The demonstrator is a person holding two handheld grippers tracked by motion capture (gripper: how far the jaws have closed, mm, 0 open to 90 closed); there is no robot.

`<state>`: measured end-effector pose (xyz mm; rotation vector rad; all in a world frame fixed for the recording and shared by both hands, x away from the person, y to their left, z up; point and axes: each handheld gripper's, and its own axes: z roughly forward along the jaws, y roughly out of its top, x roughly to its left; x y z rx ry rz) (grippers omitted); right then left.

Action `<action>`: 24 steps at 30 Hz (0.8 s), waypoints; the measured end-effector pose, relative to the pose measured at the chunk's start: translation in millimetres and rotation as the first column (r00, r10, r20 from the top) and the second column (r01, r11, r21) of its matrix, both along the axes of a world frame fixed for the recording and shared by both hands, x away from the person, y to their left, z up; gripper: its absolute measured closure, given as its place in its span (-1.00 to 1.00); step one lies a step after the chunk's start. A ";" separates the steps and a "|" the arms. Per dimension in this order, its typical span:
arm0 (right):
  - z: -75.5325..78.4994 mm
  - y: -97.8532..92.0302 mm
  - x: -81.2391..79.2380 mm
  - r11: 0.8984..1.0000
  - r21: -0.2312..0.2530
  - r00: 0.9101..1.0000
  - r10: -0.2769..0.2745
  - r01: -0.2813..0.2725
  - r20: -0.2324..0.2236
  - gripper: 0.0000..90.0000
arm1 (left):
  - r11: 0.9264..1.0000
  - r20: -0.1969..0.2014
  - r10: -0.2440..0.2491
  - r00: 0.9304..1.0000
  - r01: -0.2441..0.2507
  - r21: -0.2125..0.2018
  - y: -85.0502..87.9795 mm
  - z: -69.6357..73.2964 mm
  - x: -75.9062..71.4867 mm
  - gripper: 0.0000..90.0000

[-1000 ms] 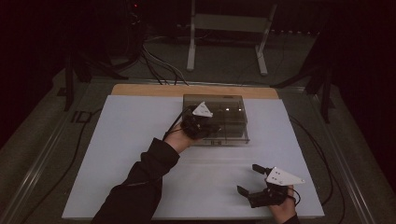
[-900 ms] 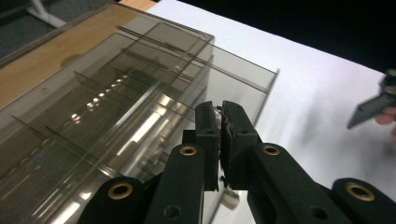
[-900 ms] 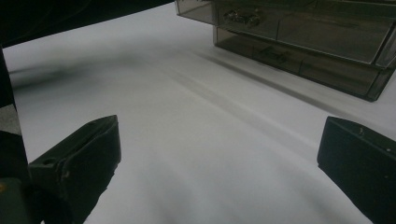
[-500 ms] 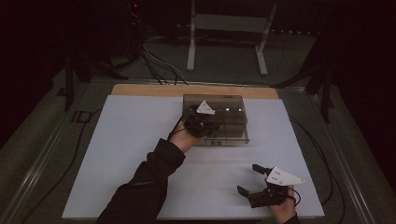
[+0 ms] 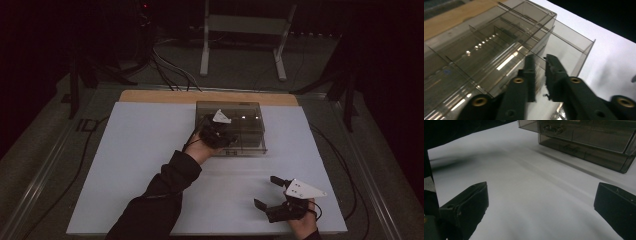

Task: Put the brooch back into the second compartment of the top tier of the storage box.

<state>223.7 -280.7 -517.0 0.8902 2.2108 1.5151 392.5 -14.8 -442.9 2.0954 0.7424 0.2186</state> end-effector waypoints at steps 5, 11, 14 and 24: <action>0.1 0.4 -0.2 1.000 -0.003 1.000 0.000 0.000 -0.001 -1.00 | 0.999 0.019 0.040 0.999 -0.040 0.017 0.2 2.8 -3.1 0.14; 0.0 0.6 -0.3 1.000 -0.004 1.000 0.001 -0.001 -0.001 -1.00 | 0.999 0.039 0.029 0.999 -0.029 0.013 3.5 7.2 -10.2 -0.21; -0.7 0.7 0.4 1.000 -0.009 1.000 0.002 -0.002 -0.004 -1.00 | 0.999 0.043 0.043 0.998 -0.044 0.009 7.3 9.5 -11.6 -0.36; -1.1 1.4 -0.1 1.000 -0.014 1.000 0.003 -0.003 -0.004 -1.00 | 1.000 0.039 -0.005 0.999 0.006 -0.013 17.7 18.0 -20.5 -0.65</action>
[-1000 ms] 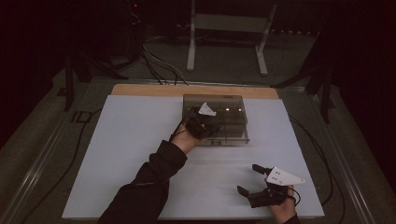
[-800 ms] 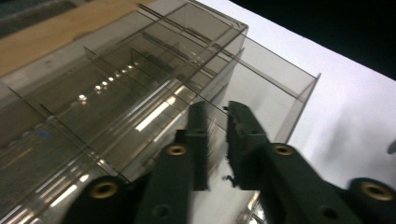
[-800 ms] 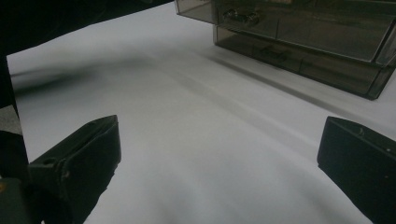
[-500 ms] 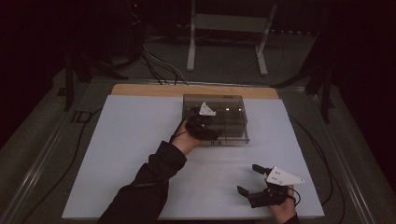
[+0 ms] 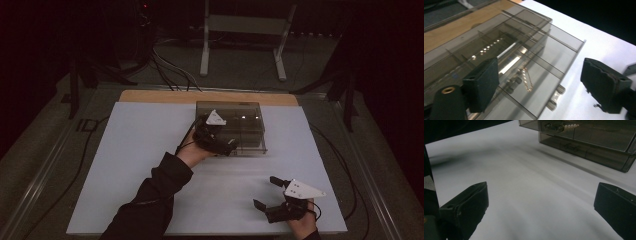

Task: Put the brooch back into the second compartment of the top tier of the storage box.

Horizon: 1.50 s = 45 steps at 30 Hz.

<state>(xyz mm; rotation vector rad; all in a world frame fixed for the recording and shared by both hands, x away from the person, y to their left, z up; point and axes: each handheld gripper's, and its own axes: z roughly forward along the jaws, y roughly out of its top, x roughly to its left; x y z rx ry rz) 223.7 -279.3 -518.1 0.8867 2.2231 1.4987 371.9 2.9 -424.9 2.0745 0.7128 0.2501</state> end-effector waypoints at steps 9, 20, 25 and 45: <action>-0.2 0.4 0.3 1.000 0.001 1.000 0.000 0.000 -0.002 -1.00 | 0.999 -0.011 -0.028 1.000 0.028 -0.036 14.4 10.8 -5.5 -0.99; -0.7 1.4 0.7 1.000 0.000 1.000 0.001 -0.001 -0.003 -1.00 | 0.999 0.023 -0.031 0.999 0.031 -0.030 44.6 9.5 -10.1 -0.99; 0.0 3.2 0.5 1.000 -0.002 1.000 0.007 -0.007 -0.002 -1.00 | 0.999 0.031 -0.024 0.999 0.025 -0.041 59.3 8.6 -14.0 -0.99; -2.1 5.3 1.9 1.000 -0.011 1.000 0.010 -0.010 -0.013 -1.00 | 0.998 0.037 0.004 0.999 -0.002 -0.060 116.3 6.2 -33.1 -0.99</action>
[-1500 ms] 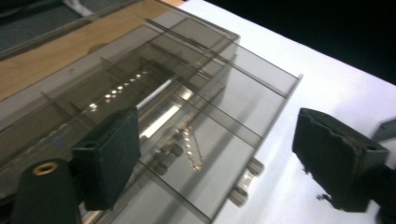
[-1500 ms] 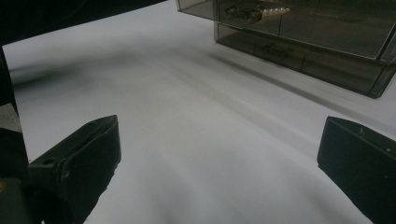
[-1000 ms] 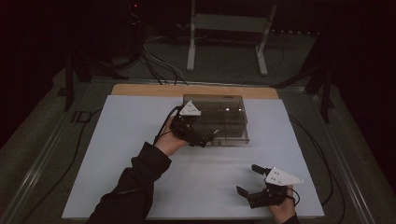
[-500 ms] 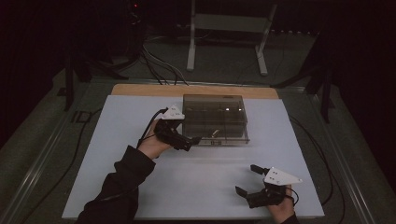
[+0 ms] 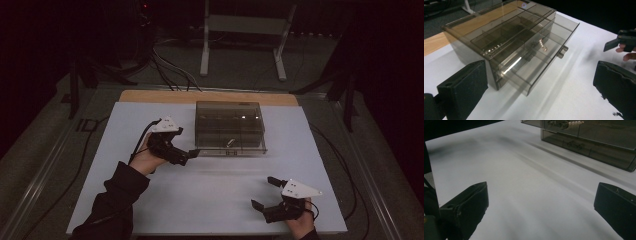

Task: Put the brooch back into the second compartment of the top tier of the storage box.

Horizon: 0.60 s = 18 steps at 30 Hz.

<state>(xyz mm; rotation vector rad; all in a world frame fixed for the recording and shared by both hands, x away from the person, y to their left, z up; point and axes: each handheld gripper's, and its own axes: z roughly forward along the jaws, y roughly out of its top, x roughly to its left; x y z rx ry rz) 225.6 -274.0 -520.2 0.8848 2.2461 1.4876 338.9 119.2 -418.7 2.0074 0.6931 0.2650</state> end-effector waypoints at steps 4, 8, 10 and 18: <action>-0.2 0.5 0.3 1.000 -0.001 1.000 -0.001 0.001 -0.001 -1.00 | 1.000 -0.003 0.015 1.000 -0.015 -0.009 11.2 -2.8 -5.2 -0.99; 0.0 1.2 0.5 1.000 0.000 1.000 0.000 0.000 0.000 -1.00 | 0.999 0.003 0.034 0.999 -0.034 -0.018 21.7 -7.6 -11.9 -0.99; -0.2 1.6 0.4 1.000 0.000 1.000 0.003 -0.003 -0.002 -1.00 | 0.999 0.003 0.040 0.999 -0.040 -0.023 27.3 -11.1 -14.4 -0.99; -0.4 2.1 1.1 1.000 0.001 1.000 0.004 -0.004 -0.004 -1.00 | 0.997 -0.020 0.076 0.997 -0.076 -0.034 49.3 -28.2 -23.6 -0.99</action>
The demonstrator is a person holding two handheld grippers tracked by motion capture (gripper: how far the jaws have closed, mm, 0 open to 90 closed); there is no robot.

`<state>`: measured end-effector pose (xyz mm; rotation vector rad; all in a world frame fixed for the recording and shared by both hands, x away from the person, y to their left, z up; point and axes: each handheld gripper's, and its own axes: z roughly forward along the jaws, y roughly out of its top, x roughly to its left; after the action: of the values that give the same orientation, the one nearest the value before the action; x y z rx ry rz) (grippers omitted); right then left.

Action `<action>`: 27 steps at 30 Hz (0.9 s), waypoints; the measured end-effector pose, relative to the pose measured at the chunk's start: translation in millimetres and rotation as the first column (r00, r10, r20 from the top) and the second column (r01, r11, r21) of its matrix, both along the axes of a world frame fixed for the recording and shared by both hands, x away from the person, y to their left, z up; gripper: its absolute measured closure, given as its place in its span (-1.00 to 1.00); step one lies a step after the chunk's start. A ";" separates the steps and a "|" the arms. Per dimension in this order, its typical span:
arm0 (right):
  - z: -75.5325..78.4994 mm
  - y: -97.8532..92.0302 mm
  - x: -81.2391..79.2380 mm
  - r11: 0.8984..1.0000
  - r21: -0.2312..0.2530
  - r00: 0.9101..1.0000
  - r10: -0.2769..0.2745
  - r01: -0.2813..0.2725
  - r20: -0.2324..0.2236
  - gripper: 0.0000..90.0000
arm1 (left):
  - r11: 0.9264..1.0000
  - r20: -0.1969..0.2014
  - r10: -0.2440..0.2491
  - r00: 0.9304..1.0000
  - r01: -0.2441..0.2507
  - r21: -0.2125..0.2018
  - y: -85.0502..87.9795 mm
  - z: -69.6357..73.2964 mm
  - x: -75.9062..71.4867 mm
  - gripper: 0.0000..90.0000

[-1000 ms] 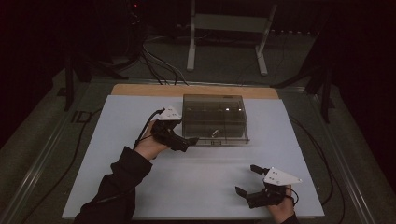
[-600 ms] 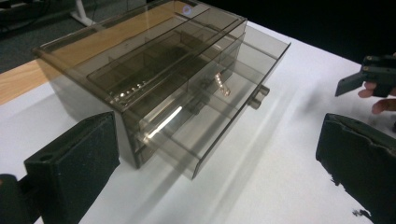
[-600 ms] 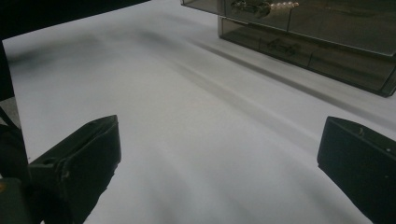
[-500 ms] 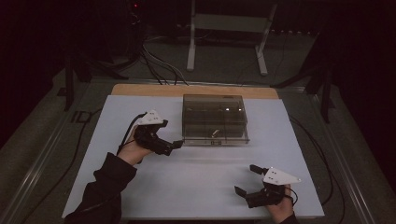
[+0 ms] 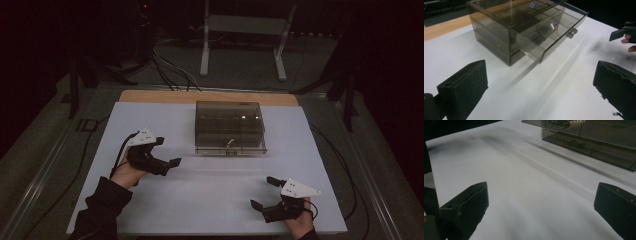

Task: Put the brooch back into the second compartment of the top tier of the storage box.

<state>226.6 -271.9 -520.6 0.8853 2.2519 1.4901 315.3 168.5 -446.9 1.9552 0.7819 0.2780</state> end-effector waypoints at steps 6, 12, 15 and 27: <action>0.1 -0.1 0.1 1.000 0.000 1.000 -0.001 0.001 0.000 -1.00 | 1.000 -0.017 0.018 1.000 -0.018 -0.013 14.3 -17.0 -9.3 -0.99; 0.2 0.2 -0.1 1.000 -0.001 1.000 0.001 -0.001 0.002 -1.00 | 1.000 -0.022 0.016 1.000 -0.016 -0.006 22.5 -31.6 -21.4 -0.99; 0.1 0.3 -0.3 1.000 -0.004 1.000 0.002 -0.002 0.003 -1.00 | 0.999 -0.020 0.028 0.999 -0.028 -0.017 28.0 -36.8 -27.3 -0.99; 0.4 -0.5 0.0 1.000 -0.004 1.000 0.006 -0.006 0.004 -1.00 | 0.998 0.018 0.065 0.998 -0.065 0.006 46.2 -59.4 -59.0 -0.99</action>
<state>226.7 -272.4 -520.1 0.8741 2.2563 1.4884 256.2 214.8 -506.3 1.9334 0.8353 0.3373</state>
